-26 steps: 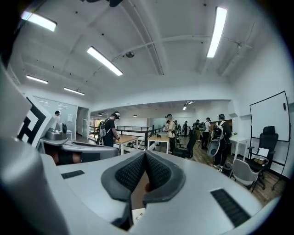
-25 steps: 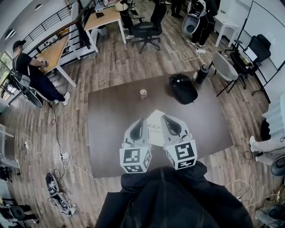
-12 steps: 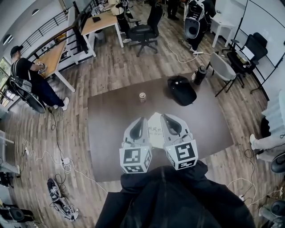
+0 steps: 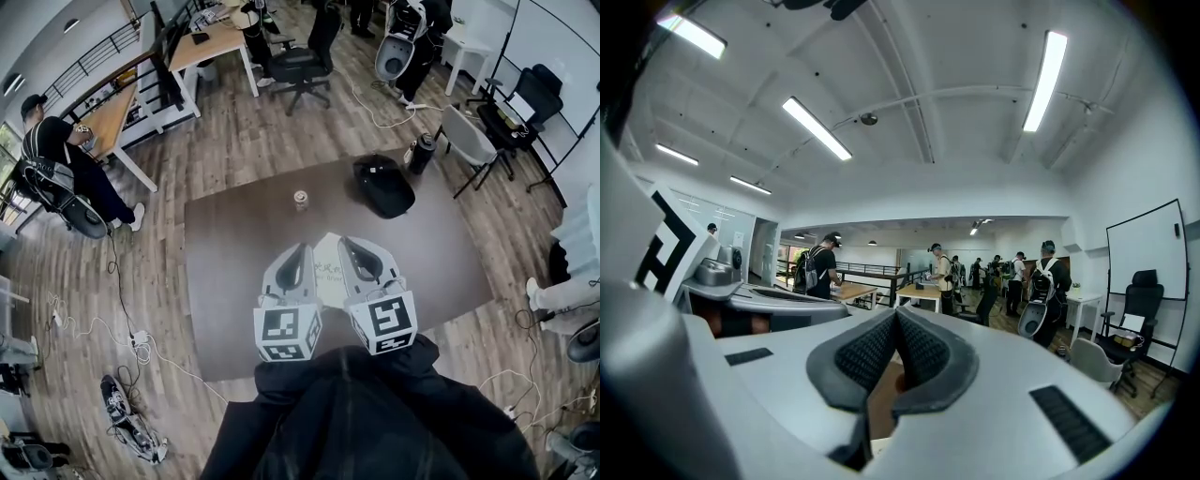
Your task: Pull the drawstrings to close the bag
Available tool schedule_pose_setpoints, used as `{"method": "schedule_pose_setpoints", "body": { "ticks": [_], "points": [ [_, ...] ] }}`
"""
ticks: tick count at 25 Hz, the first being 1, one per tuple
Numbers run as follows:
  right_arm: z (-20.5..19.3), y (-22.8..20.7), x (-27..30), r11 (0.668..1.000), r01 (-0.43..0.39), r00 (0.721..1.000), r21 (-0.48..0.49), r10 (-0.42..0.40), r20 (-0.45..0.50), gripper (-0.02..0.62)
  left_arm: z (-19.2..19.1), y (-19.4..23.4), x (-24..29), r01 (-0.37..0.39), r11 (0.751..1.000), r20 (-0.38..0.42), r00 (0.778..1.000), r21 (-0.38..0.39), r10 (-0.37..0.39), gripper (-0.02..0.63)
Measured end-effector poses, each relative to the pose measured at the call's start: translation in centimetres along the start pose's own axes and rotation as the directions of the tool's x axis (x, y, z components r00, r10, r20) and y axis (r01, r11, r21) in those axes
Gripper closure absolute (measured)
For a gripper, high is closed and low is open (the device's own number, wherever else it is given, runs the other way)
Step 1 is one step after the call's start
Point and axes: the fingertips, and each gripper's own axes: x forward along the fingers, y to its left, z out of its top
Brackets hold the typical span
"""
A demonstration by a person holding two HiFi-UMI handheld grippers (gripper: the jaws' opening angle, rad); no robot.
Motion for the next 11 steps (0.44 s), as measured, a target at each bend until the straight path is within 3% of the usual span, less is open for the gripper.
{"method": "schedule_pose_setpoints", "body": {
  "ticks": [11],
  "points": [
    [-0.27,0.77,0.07,1.000,0.012,1.000,-0.011,-0.012,-0.008,0.574,-0.49,0.28,-0.39,0.018,1.000,-0.007,1.000,-0.009,-0.018,0.574]
  ]
}}
